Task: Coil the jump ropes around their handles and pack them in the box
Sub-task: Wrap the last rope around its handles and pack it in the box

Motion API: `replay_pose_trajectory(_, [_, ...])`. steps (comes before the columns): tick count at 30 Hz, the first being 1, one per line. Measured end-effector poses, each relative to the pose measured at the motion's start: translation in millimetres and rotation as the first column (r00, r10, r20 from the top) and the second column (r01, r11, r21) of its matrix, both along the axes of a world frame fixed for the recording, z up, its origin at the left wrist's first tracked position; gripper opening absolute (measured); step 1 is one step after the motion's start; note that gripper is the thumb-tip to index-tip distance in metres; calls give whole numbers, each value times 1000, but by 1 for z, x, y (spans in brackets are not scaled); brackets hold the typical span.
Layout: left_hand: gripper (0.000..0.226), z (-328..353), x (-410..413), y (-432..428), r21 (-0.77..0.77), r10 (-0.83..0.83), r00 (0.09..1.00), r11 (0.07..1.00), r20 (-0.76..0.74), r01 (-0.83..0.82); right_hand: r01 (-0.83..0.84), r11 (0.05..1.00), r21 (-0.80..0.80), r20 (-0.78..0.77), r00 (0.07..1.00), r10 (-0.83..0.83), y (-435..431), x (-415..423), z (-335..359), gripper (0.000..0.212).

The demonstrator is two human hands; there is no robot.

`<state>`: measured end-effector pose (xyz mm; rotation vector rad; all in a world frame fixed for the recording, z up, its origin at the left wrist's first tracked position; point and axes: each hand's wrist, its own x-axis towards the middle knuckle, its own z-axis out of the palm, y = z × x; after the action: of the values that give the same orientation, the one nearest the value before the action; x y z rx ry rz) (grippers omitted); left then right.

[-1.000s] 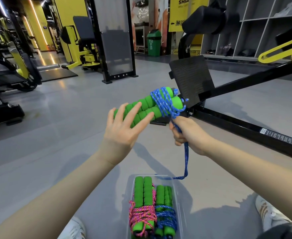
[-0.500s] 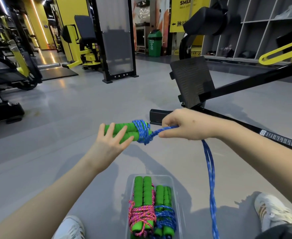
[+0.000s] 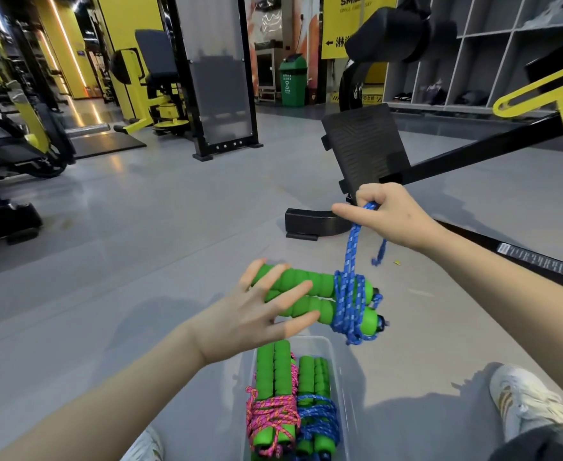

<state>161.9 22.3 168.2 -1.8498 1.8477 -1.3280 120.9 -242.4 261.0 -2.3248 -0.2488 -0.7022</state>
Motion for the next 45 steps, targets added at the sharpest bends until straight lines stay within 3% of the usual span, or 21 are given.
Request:
replay_pose_trajectory(4, [42, 6, -19, -21, -28, -38, 999, 999, -23, 37, -46, 953, 299, -169, 980, 100, 4, -3, 1, 51])
replay_pose_trajectory(7, [45, 19, -23, -27, -96, -53, 998, 994, -38, 49, -37, 822, 568, -319, 911, 262, 4, 0, -6, 50])
replay_pose_trajectory(10, [40, 33, -18, -27, -170, -44, 998, 985, -39, 37, 92, 815, 572, -488, 837, 248, -8, 6, -16, 49])
replay_pose_trajectory(13, [45, 47, -12, -24, -262, -2, 1000, 965, 2, 3, 107, 737, 667, -439, 857, 272, -17, 9, -39, 29])
replay_pose_trajectory(15, [44, 55, -11, -22, -329, 31, 1000, 944, 0, -29, 145, 635, 759, -407, 866, 289, -2, 5, -46, 34])
replay_pose_trajectory(19, [44, 59, 1, -15, -394, 97, 994, 913, -44, -107, 10, 516, 856, -249, 884, 396, 39, -5, -42, 46])
replay_pose_trajectory(25, [61, 53, 14, -4, -373, 225, 964, 890, -142, -262, 57, 551, 833, -297, 886, 356, 66, -7, -38, 32])
replay_pose_trajectory(31, [51, 51, 25, 14, -302, 361, 932, 884, -39, -356, 9, 777, 629, -447, 822, 352, 67, -18, -35, 26])
replay_pose_trajectory(33, [52, 47, 27, 17, -297, 384, 923, 880, -14, -371, -54, 912, 407, -545, 787, 290, 68, -22, -27, 22])
replay_pose_trajectory(35, [54, 41, 29, 18, -290, 394, 919, 881, 13, -373, -159, 985, 65, -589, 791, 166, 68, -25, -16, 22])
replay_pose_trajectory(37, [52, 35, 30, 20, -274, 396, 918, 887, 32, -373, -224, 957, -186, -550, 830, 88, 69, -27, -1, 28])
replay_pose_trajectory(39, [50, 31, 30, 23, -256, 391, 920, 893, 35, -370, -240, 911, -335, -475, 878, 57, 68, -29, 15, 36])
replay_pose_trajectory(41, [51, 28, 28, 24, -232, 376, 926, 904, 34, -359, -228, 894, -387, -380, 922, 70, 64, -30, 29, 35])
replay_pose_trajectory(45, [42, 27, 20, 17, -176, 292, 956, 943, 39, -281, -199, 921, -334, -212, 968, 133, 52, -26, 43, 29])
